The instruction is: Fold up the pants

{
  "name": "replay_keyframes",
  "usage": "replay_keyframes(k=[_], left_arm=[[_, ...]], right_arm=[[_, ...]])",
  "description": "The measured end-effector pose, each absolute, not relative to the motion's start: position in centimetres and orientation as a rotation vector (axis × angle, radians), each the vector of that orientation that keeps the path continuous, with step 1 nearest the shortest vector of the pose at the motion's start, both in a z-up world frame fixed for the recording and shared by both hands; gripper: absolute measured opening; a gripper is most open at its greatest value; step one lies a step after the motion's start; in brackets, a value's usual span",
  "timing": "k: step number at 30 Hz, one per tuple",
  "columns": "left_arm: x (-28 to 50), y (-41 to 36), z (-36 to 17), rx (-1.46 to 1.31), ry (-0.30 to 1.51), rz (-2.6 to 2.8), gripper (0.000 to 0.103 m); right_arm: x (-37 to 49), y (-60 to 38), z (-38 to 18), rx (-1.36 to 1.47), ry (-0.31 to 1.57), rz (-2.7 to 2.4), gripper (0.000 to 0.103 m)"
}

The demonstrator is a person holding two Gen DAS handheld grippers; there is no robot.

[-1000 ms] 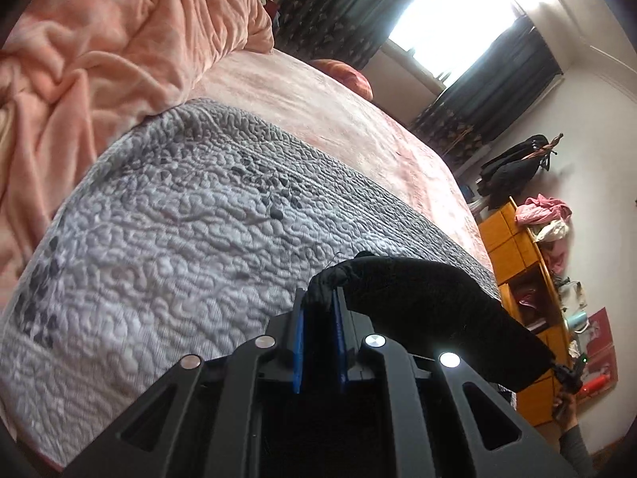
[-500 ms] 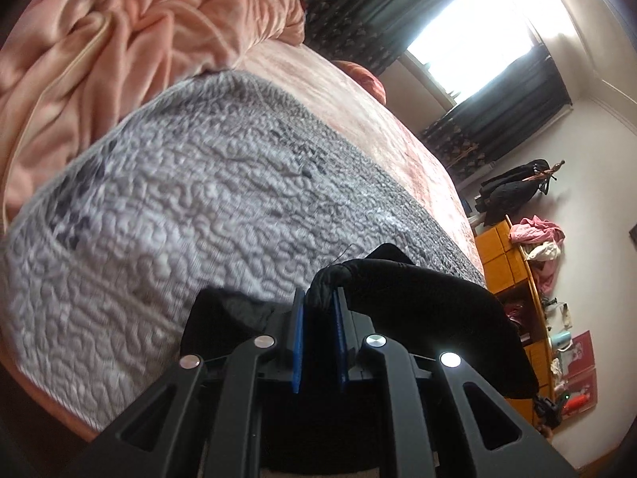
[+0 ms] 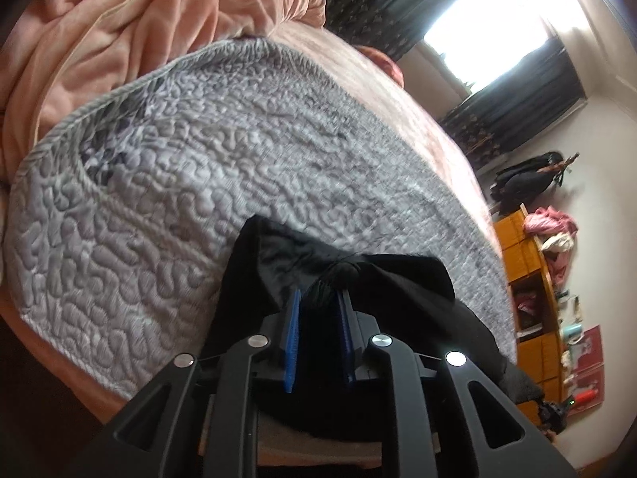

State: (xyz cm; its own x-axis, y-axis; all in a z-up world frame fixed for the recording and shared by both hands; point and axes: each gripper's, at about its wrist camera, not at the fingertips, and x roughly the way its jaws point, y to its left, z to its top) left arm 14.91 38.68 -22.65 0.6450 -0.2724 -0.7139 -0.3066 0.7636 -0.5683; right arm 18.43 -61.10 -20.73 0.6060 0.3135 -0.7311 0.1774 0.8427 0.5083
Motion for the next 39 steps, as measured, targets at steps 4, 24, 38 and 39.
replay_keyframes(k=[4, 24, 38, 39], left_arm=[[14.5, 37.7, -25.0, -0.679, 0.977, 0.052, 0.02], [9.4, 36.8, -28.3, -0.784, 0.946, 0.246, 0.088], [14.5, 33.3, -31.5, -0.612, 1.128, 0.364, 0.027], [14.6, 33.4, -31.6, -0.614, 1.132, 0.368, 0.027]], right_arm=[[17.7, -60.5, -22.4, 0.584, 0.974, 0.068, 0.015], [10.1, -61.3, -28.8, 1.033, 0.965, -0.031, 0.063], [12.9, -62.1, -30.5, 1.273, 0.862, -0.05, 0.054], [13.2, -62.1, -30.9, 1.271, 0.876, -0.067, 0.054]])
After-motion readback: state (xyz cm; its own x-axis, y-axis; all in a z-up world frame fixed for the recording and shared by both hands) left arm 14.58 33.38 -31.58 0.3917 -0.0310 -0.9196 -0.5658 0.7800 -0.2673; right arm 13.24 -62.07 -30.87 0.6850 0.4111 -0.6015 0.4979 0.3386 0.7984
